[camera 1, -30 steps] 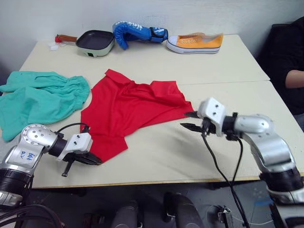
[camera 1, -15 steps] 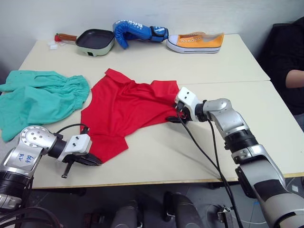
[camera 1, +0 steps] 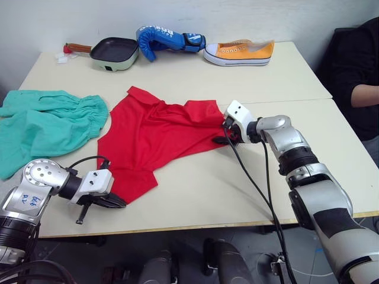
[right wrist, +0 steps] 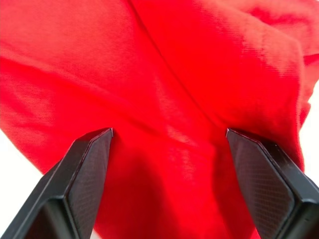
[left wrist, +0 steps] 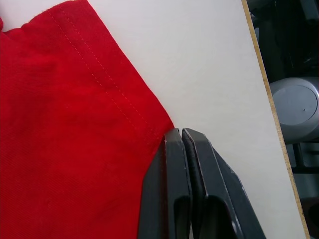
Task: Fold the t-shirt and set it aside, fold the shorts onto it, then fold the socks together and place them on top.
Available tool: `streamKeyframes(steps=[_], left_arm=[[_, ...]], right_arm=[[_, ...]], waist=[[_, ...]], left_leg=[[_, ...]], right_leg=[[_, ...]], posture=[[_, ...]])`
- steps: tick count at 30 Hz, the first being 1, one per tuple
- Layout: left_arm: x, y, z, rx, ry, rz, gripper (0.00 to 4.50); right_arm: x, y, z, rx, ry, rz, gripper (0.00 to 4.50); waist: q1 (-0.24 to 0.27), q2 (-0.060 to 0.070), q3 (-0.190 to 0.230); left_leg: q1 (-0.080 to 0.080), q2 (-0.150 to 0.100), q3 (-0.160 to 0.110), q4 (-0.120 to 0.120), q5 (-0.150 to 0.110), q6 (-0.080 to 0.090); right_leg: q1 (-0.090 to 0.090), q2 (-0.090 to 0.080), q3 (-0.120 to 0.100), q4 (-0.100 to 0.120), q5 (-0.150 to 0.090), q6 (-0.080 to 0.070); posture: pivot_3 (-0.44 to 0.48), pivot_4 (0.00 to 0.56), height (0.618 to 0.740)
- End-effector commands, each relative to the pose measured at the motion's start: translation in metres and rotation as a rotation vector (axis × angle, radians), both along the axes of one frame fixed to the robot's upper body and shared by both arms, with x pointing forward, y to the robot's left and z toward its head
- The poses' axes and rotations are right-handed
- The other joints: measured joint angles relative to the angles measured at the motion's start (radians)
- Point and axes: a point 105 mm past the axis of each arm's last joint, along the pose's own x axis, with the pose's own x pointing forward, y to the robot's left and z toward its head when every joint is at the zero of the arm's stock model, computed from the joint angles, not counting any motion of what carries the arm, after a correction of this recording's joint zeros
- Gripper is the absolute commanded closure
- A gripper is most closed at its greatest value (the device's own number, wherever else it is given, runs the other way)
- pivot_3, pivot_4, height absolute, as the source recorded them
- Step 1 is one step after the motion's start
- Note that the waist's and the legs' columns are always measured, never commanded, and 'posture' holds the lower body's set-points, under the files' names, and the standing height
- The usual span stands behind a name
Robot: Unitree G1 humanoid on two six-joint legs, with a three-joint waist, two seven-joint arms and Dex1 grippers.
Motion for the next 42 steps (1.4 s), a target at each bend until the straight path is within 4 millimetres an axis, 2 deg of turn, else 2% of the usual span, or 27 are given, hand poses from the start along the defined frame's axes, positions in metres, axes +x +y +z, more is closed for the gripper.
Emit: streamKeyframes(steps=[1, 4, 12, 16, 21, 25, 30, 35, 38, 42], left_arm=[[-0.001, 0.003, 0.000, 0.021, -0.007, 0.005, 4.50], [0.000, 0.002, 0.000, 0.019, -0.008, 0.003, 4.50], [0.003, 0.001, -0.001, 0.017, -0.011, 0.003, 4.50], [0.005, 0.000, 0.000, 0.015, -0.012, 0.002, 4.50], [0.006, 0.000, 0.003, 0.005, -0.006, 0.004, 4.50], [0.006, 0.001, 0.003, 0.007, -0.002, 0.000, 4.50], [0.008, 0.001, 0.002, 0.008, 0.001, -0.011, 4.50], [0.010, 0.001, 0.002, 0.011, 0.002, -0.026, 4.50], [0.011, 0.000, 0.001, 0.008, 0.000, -0.030, 4.50], [0.010, 0.000, 0.001, 0.002, 0.014, -0.033, 4.50]], right_arm=[[0.006, 0.002, 0.004, -0.048, -0.049, -0.003, 0.99], [0.006, 0.002, 0.003, -0.074, -0.056, 0.010, 1.73], [0.005, -0.003, -0.003, -0.144, -0.104, 0.041, 4.44], [0.003, -0.006, 0.002, -0.151, -0.135, 0.067, 4.48], [-0.007, -0.013, 0.020, -0.146, -0.206, 0.137, 4.48], [-0.027, -0.022, 0.035, -0.132, -0.255, 0.190, 4.48], [-0.049, -0.030, 0.039, -0.133, -0.257, 0.203, 4.48], [-0.093, -0.026, 0.031, -0.139, -0.178, 0.313, 4.48], [-0.126, -0.027, 0.021, -0.142, -0.118, 0.361, 4.48], [-0.144, -0.037, 0.004, -0.166, -0.114, 0.306, 4.48]], waist=[[-0.001, 0.000, 0.000], [-0.001, 0.000, 0.000], [0.000, 0.000, 0.000], [0.002, 0.000, 0.000], [0.005, 0.000, 0.000], [0.005, 0.000, 0.000], [0.005, 0.000, 0.000], [0.008, 0.000, 0.000], [0.013, 0.000, 0.000], [0.025, 0.000, 0.000]], left_leg=[[0.000, 0.000, 0.000, 0.000, 0.000, 0.000], [0.000, 0.000, 0.000, 0.000, 0.000, 0.000], [0.000, 0.000, 0.000, 0.000, 0.000, 0.000], [0.000, 0.000, 0.000, 0.000, 0.000, 0.000], [0.000, 0.000, 0.000, 0.000, 0.000, 0.000], [-0.001, 0.000, -0.001, 0.000, 0.000, 0.000], [0.000, 0.000, -0.001, 0.000, 0.000, 0.000], [0.000, 0.000, -0.001, 0.000, 0.000, 0.000], [0.000, 0.000, -0.001, 0.000, 0.000, 0.000], [0.000, 0.000, -0.001, 0.000, 0.000, 0.000]], right_leg=[[0.000, 0.000, 0.000, 0.000, 0.000, 0.000], [0.000, 0.000, 0.000, 0.000, 0.000, 0.000], [0.000, 0.000, 0.000, 0.000, 0.000, 0.000], [0.000, 0.000, 0.000, 0.000, 0.000, 0.000], [0.000, 0.000, 0.000, 0.000, 0.000, 0.000], [0.000, 0.000, -0.001, 0.000, 0.000, 0.000], [0.000, 0.000, 0.000, 0.000, 0.000, 0.000], [0.000, 0.000, -0.001, -0.001, 0.000, 0.000], [0.000, 0.000, -0.001, -0.001, 0.000, 0.000], [0.000, 0.000, -0.001, -0.001, 0.000, 0.000]], posture=[[0.000, 0.150, 0.740], [0.000, 0.150, 0.740], [0.000, 0.150, 0.740], [0.000, 0.150, 0.740], [0.000, 0.150, 0.740], [0.000, 0.150, 0.740], [0.000, 0.150, 0.740], [0.000, 0.150, 0.740], [0.000, 0.150, 0.740], [0.000, 0.150, 0.740]])
